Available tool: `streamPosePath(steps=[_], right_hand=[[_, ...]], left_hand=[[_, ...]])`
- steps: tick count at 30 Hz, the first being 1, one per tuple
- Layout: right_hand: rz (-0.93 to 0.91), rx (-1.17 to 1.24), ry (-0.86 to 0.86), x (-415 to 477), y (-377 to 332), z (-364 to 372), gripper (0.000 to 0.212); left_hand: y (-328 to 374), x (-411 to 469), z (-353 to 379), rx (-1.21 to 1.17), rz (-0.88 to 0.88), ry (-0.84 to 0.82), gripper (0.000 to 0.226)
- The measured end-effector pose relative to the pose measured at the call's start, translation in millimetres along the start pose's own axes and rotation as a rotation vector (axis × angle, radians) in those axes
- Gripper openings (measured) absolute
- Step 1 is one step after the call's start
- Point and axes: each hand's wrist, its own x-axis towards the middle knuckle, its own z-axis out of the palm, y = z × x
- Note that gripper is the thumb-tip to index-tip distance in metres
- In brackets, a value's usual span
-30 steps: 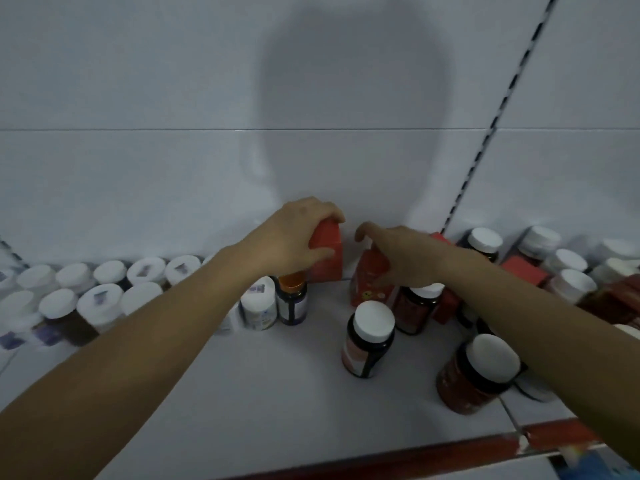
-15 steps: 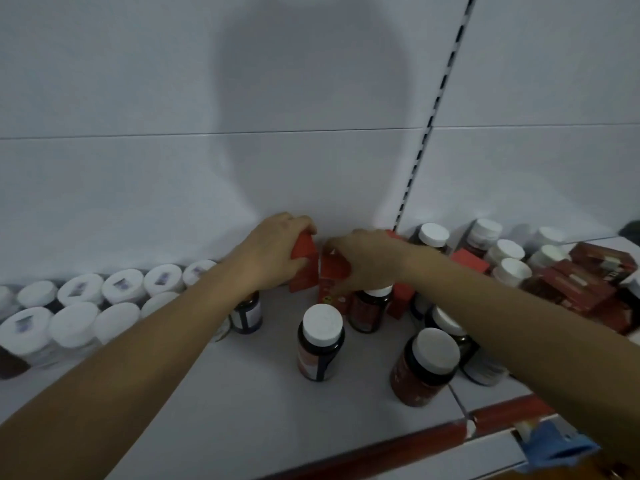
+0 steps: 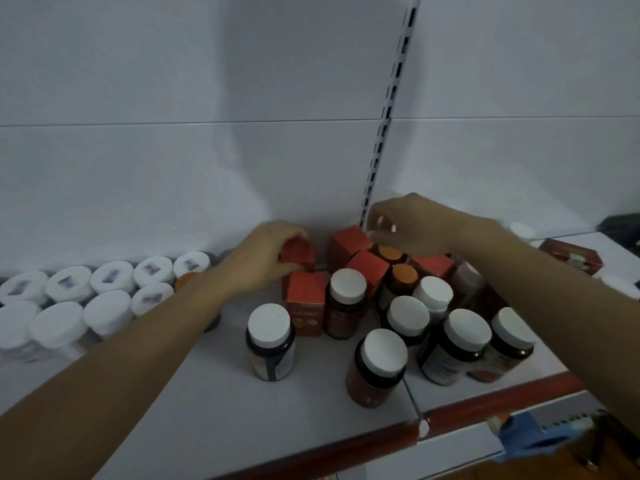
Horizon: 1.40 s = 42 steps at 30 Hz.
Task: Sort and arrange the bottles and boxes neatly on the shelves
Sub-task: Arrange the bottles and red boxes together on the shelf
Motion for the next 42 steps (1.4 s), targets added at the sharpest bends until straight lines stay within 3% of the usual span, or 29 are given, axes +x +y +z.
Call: streamPosePath(steps=[5, 8, 14, 16, 20, 26, 29, 36, 42], right_hand=[[0.035, -0.058, -0.176, -15.4, 23.8, 6.1, 0.03], [-0.003, -0.111, -0.113, -19.4, 21.9, 22.0, 0.033], [0.045, -0.178, -0.039, -26.0, 23.2, 31.1, 0.044], [0.064, -0.189, -0.019, -30.2, 21.5, 37.4, 0.041], [0.1, -0.045, 0.076, -45.9, 28.9, 37.2, 0.027], [0.193, 0.246, 0.272, -68.2, 37.7, 15.0, 0.037], [0.204, 0.304, 0.376, -70.3, 37.4, -0.3, 0.038], [0.132, 0.33, 0.609, -49.0, 12.4, -34.2, 0.035], [-0.096, 0.275, 0.529, 2.2, -55.7, -33.6, 0.027]], left_hand=[[6.1, 17.5, -16.4, 0.121, 0.052, -0.093, 0.031], [21.6, 39.0, -20.1, 0.112, 0.07, -0.1, 0.031], [74.3, 98.2, 19.8, 0.11, 0.13, -0.287, 0.041], [81.9, 113.0, 33.0, 0.111, 0.135, -0.32, 0.032], [88.5, 129.2, 41.9, 0.094, 0.126, -0.343, 0.028], [95.7, 130.1, 43.1, 0.11, 0.116, -0.382, 0.031], [92.3, 118.5, 25.2, 0.178, 0.132, -0.301, 0.032], [73.6, 65.2, -75.6, 0.14, 0.117, 0.086, 0.024], [39.4, -13.7, -127.2, 0.244, 0.022, 0.12, 0.023]])
